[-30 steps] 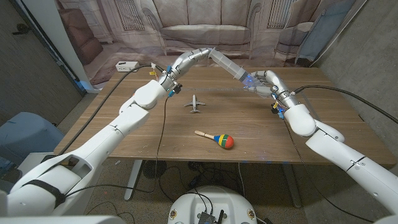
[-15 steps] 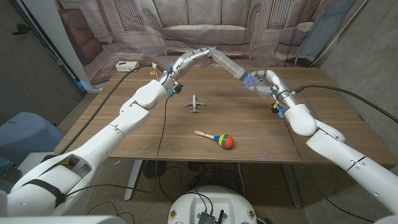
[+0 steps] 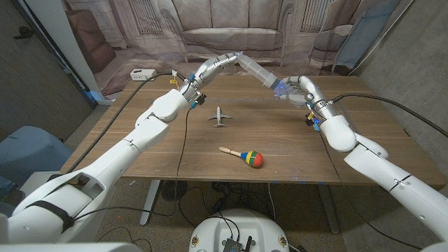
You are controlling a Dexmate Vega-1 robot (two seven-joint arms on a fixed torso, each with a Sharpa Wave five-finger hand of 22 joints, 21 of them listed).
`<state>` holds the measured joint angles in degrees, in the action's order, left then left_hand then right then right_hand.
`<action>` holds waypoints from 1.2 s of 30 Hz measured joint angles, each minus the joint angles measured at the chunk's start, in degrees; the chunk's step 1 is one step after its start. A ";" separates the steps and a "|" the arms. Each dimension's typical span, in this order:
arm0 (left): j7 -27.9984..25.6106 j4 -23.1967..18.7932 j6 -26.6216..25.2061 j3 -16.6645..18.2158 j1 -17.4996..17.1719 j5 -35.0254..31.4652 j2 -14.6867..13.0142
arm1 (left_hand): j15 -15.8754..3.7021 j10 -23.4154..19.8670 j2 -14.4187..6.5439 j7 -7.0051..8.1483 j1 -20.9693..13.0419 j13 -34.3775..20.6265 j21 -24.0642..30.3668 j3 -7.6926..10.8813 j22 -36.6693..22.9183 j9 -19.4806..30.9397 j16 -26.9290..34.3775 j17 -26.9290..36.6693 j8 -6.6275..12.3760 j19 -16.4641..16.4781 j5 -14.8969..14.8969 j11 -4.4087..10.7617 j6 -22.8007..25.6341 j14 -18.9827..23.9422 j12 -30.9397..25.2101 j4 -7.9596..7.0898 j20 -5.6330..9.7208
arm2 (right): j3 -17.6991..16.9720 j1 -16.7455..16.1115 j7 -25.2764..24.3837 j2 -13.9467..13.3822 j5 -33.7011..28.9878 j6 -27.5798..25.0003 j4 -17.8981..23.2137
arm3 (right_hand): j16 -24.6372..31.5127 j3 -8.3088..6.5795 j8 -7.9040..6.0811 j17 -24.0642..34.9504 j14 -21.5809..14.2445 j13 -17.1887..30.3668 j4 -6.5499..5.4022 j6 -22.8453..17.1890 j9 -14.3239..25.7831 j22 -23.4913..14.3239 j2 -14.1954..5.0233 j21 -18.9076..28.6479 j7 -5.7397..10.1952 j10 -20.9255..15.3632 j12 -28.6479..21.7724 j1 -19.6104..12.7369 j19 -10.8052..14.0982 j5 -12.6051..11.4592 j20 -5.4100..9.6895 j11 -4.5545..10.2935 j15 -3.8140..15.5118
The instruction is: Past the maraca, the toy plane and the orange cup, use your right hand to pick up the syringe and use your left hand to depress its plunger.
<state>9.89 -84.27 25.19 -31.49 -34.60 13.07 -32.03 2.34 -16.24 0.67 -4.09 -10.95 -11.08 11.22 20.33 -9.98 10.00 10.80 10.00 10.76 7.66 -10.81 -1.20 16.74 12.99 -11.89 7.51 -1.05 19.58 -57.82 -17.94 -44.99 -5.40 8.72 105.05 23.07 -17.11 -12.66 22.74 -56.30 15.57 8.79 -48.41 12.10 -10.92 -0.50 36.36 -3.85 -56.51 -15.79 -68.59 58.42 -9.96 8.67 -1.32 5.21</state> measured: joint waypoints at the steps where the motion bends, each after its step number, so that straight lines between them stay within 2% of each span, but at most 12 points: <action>1: 0.17 0.00 0.00 -0.02 0.02 0.00 0.01 | 0.00 0.00 0.00 0.00 0.00 0.00 0.00 0.00 0.00 0.00 0.00 0.00 0.00 0.00 0.00 0.00 0.00 0.00 -0.03 0.00 0.00 | 0.01 0.04 0.00 0.05 0.00 0.01 -0.03 | 0.00 -0.08 0.07 0.00 0.00 0.00 0.08 0.00 0.01 0.00 0.00 0.01 0.00 0.00 0.00 0.00 0.00 0.00 0.00 0.00 0.00; 36: 2.91 0.38 0.42 -1.72 0.54 0.85 1.14 | 0.00 0.00 0.00 0.00 0.00 -0.01 0.00 0.00 0.00 0.01 0.00 -0.01 -0.23 0.00 0.00 -0.23 -0.01 0.00 -0.02 0.00 0.00 | 0.37 0.54 0.33 0.62 -0.58 0.64 -0.10 | -0.41 -0.13 0.17 0.27 0.00 0.27 0.13 -0.01 0.02 -0.01 0.00 1.37 -0.03 0.03 0.25 0.00 -0.32 -0.01 -0.28 0.02 0.00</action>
<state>12.80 -83.89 25.61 -33.22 -34.06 13.92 -30.89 2.34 -16.24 0.67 -4.09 -10.95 -11.09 11.23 20.33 -9.98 10.02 10.80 9.99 10.53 7.67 -10.81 -1.43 16.73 12.99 -11.91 7.51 -1.04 19.95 -57.28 -17.61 -44.37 -5.98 9.36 104.95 22.66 -17.24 -12.49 23.01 -56.30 15.84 8.92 -48.42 12.12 -10.93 -0.49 37.73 -3.89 -56.48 -15.54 -68.59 58.10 -9.97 8.39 -1.30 5.21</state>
